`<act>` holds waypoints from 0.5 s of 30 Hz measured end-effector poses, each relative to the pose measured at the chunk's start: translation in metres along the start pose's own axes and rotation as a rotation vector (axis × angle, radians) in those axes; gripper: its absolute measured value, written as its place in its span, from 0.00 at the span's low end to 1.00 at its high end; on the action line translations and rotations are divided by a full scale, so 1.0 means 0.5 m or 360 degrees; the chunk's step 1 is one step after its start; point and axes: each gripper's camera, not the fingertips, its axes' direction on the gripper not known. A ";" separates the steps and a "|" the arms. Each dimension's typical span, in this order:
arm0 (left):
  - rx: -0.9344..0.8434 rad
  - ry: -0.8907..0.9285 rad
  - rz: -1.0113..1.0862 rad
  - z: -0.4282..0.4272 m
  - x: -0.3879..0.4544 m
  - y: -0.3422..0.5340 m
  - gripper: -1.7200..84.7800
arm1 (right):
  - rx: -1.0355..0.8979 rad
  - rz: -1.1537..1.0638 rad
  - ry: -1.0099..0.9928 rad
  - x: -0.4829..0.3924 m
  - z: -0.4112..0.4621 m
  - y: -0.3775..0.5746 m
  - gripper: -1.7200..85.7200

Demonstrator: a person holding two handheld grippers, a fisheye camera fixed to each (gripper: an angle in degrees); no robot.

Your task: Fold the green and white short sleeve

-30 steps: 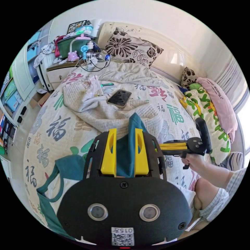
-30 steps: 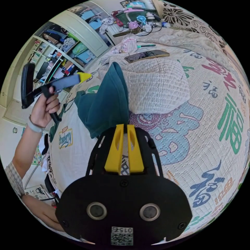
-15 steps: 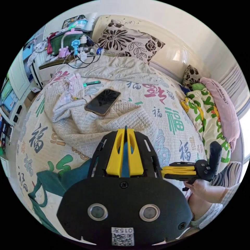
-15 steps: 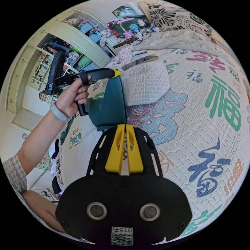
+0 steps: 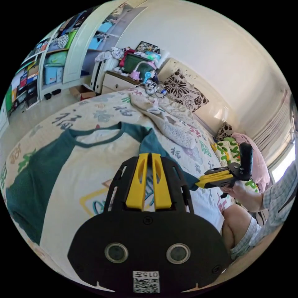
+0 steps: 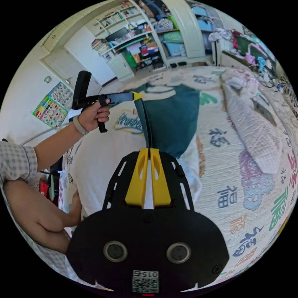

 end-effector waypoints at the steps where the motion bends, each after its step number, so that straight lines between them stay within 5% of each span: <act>1: -0.0065 -0.0032 -0.0122 -0.001 -0.033 0.034 0.10 | -0.0129 0.0004 -0.0009 -0.007 0.039 0.002 0.05; 4: -0.0046 -0.0003 -0.0354 -0.039 -0.082 0.085 0.12 | -0.0205 -0.0008 -0.0036 -0.020 0.067 0.013 0.07; 8: 0.0038 -0.0050 -0.0244 -0.071 -0.047 0.030 0.12 | -0.0023 0.0128 0.0192 0.009 0.040 -0.003 0.09; 15: -0.0432 -0.0120 -0.0035 0.183 0.034 -0.192 0.12 | -0.0115 0.0389 0.0392 0.090 0.144 -0.070 0.08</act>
